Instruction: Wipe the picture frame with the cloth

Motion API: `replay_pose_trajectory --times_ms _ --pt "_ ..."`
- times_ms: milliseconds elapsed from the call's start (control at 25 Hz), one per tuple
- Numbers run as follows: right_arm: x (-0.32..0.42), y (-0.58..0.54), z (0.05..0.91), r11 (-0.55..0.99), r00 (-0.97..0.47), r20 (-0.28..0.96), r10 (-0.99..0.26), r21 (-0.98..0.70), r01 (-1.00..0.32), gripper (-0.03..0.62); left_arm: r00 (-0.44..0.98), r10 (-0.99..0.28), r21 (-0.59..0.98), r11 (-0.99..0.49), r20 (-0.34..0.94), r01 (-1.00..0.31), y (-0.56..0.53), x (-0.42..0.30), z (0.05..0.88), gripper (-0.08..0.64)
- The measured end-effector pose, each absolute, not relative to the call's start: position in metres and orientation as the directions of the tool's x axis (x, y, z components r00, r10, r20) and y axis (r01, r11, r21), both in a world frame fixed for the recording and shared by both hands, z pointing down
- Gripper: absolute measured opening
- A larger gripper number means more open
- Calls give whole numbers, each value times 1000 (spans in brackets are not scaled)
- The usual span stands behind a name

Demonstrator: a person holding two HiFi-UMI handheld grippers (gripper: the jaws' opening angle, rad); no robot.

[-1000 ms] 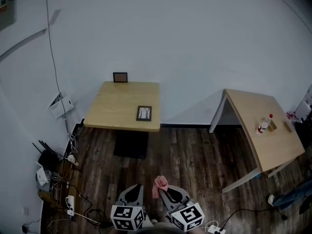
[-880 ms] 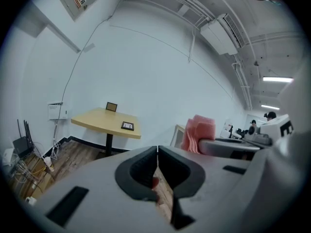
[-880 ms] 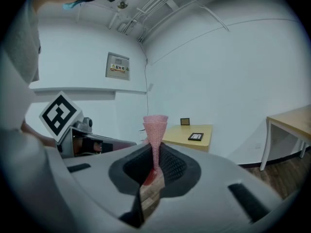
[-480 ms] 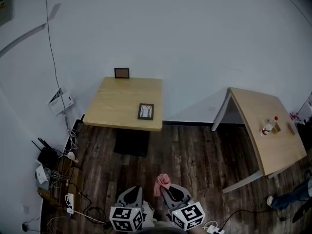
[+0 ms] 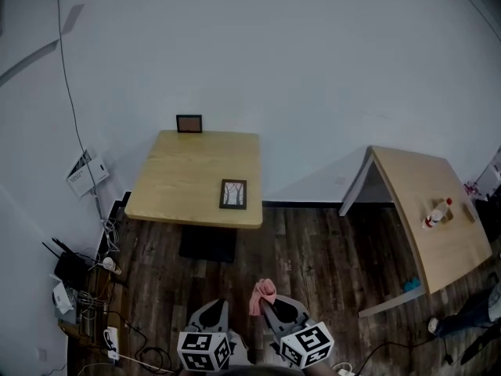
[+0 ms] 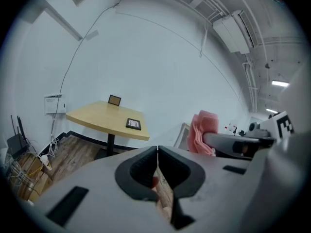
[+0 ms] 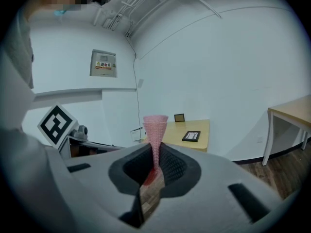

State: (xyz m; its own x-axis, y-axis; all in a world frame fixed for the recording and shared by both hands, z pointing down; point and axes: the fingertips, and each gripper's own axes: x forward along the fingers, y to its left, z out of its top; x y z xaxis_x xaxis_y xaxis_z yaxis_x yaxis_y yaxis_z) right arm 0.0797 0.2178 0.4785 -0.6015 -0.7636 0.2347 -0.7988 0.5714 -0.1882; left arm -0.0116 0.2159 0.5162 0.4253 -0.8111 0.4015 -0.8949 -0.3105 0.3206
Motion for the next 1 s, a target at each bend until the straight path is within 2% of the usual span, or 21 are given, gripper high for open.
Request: replay_pose_trajectory --times_ms 1000 --pt "10 1 461 544 -571 222 -790 -174 -821 18 493 -766 348 -367 413 -863 -8 -73 507 6"
